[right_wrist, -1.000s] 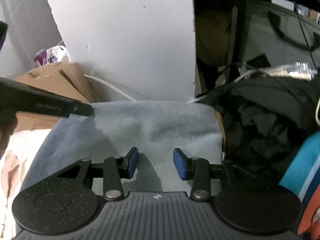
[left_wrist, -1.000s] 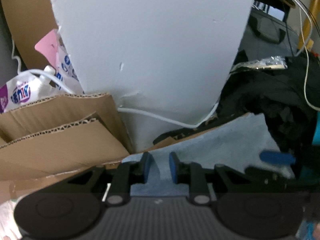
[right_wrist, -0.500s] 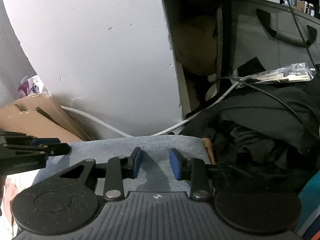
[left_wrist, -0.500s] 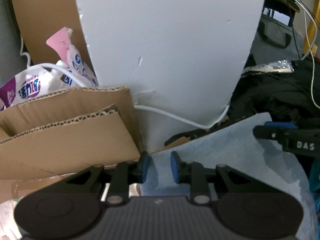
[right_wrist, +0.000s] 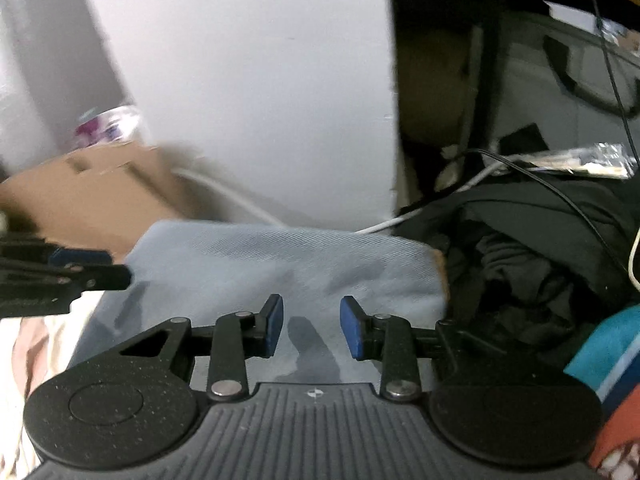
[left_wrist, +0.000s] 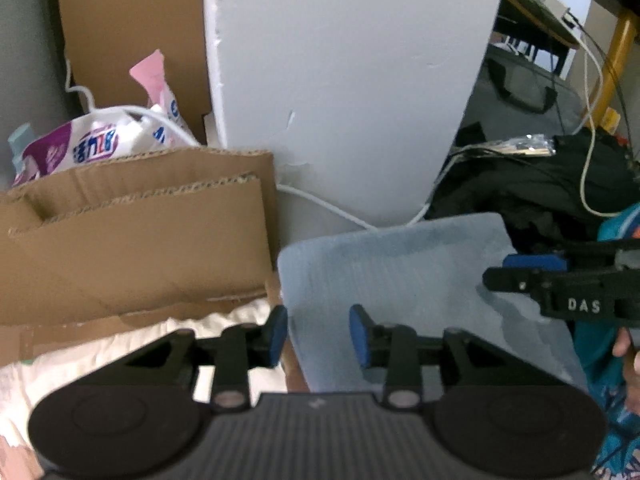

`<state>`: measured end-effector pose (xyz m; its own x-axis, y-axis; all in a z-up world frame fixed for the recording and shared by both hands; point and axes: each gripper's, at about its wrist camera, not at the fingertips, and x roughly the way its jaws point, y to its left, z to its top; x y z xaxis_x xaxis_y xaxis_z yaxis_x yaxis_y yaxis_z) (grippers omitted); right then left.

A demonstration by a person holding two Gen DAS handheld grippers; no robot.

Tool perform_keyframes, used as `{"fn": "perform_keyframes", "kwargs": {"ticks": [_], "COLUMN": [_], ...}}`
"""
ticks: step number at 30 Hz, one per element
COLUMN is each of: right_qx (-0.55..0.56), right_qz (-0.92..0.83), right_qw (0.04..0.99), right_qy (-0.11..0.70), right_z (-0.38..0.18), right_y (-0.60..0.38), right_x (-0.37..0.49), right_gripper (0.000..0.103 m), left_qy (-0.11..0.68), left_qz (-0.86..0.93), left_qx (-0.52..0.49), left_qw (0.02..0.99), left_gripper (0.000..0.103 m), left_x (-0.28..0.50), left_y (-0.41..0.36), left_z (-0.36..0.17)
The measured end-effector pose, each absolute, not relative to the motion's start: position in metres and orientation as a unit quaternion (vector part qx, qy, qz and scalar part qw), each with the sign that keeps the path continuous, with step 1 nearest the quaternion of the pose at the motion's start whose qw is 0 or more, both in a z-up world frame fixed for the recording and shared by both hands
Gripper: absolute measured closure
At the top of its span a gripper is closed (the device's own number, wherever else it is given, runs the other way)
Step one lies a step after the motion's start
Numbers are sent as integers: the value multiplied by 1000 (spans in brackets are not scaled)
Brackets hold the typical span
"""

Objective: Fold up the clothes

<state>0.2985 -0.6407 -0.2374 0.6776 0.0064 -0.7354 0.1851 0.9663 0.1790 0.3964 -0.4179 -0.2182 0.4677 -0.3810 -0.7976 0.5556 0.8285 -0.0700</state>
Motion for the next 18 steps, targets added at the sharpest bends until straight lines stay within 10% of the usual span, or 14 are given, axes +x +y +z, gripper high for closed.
{"fn": "perform_keyframes", "kwargs": {"ticks": [18], "right_qx": [95], "right_qz": [-29], "right_qw": [901], "right_qy": [423], "right_z": [-258], "right_y": [-605], "right_x": [221], "right_gripper": [64], "left_qy": [454], "left_qz": [-296], "left_qx": [62], "left_qw": [838], "left_gripper": [70], "left_x": [335], "left_y": [-390], "left_z": [-234]}}
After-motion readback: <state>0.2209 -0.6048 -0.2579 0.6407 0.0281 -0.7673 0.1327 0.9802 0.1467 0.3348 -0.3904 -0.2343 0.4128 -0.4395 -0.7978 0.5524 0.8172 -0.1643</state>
